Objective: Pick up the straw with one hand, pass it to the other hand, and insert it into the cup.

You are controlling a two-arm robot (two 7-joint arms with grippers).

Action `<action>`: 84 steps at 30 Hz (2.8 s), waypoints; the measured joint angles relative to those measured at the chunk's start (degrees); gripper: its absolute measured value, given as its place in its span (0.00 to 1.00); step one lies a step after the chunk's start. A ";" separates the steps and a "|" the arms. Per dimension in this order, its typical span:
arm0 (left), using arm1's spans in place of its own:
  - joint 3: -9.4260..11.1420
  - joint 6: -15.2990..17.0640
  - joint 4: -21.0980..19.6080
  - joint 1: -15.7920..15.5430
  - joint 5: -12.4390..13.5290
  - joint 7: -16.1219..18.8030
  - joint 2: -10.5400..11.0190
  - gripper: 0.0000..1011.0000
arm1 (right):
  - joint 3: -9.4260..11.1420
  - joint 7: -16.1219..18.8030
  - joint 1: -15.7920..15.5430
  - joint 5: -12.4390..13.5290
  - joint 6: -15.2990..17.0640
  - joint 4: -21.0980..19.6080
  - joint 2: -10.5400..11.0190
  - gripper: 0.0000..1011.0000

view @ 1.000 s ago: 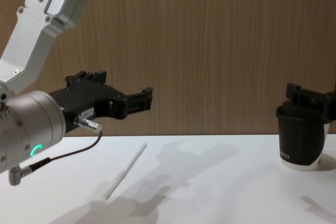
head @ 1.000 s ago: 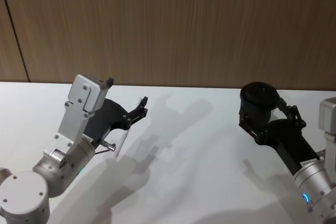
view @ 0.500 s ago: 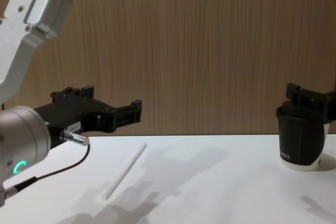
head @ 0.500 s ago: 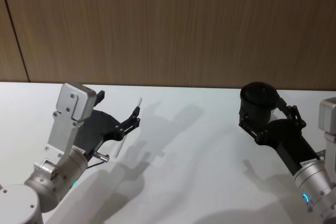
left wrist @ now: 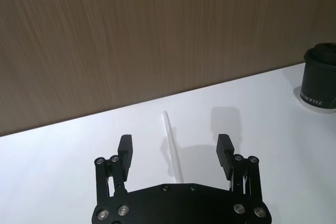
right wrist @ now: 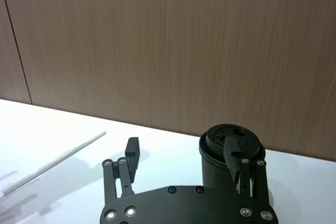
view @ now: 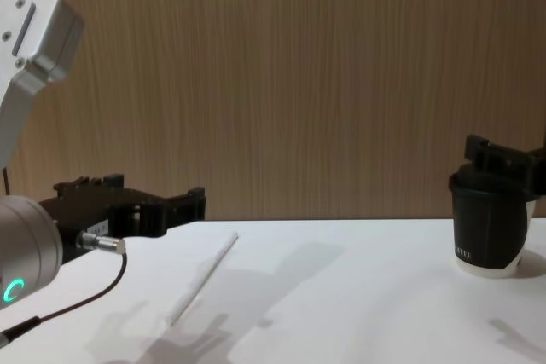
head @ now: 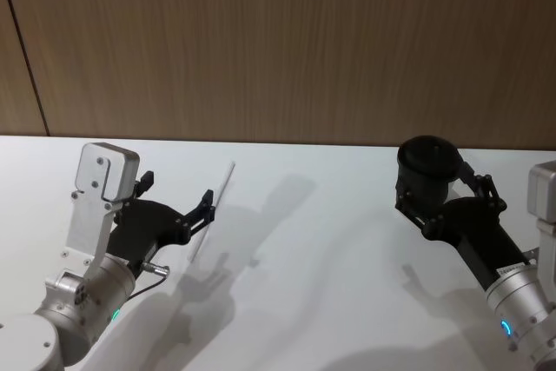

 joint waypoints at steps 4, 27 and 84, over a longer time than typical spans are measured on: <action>-0.06 1.64 -0.07 0.08 0.13 0.45 -0.04 0.99 | 0.00 0.00 0.00 0.00 0.00 0.00 0.00 0.99; -0.44 1.89 3.31 0.64 -0.50 0.78 -3.71 0.99 | 0.00 0.00 0.00 0.00 0.00 0.00 0.00 0.99; -2.70 6.92 8.39 -1.38 -1.56 1.46 -10.85 0.99 | 0.00 0.00 0.00 0.00 0.00 0.00 0.00 0.99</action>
